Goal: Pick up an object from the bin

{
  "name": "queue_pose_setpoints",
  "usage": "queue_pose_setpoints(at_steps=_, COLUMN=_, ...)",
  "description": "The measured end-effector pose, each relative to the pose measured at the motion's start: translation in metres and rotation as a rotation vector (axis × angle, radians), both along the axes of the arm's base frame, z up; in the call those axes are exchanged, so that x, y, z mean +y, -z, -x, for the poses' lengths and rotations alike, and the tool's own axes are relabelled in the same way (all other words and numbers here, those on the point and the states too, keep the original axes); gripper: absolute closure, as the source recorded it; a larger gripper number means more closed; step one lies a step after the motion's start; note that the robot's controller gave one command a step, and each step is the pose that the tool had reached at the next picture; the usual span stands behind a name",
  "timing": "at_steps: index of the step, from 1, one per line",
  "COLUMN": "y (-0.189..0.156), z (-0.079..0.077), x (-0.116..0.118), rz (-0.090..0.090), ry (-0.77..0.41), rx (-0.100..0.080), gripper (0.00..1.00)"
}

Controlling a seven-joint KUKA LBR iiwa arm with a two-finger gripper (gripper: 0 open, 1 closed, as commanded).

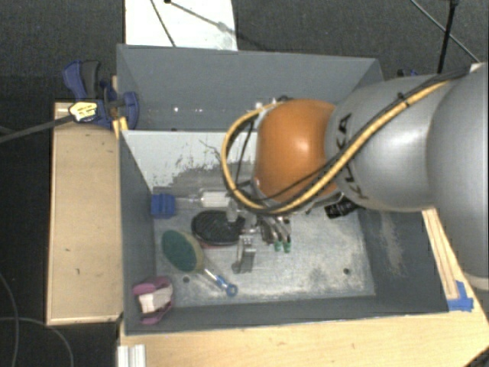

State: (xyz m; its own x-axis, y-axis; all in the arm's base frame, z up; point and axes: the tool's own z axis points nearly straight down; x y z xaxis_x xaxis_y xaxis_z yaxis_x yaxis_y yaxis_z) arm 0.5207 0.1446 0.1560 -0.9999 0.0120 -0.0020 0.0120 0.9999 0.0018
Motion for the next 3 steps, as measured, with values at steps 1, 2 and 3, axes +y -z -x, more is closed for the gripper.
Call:
queue_pose_setpoints(at_steps=1, y=0.087, z=-0.054, x=-0.01, rz=0.0, ry=-0.074, rx=-0.005, gripper=0.0)
queue_pose_setpoints(at_steps=2, y=0.085, z=-0.052, x=-0.01, rz=0.0, ry=-0.071, rx=0.0, gripper=1.0)
queue_pose_setpoints(at_steps=3, y=-0.133, z=-0.046, x=-0.008, rz=-0.001, ry=-0.058, rx=-0.009, gripper=1.0)
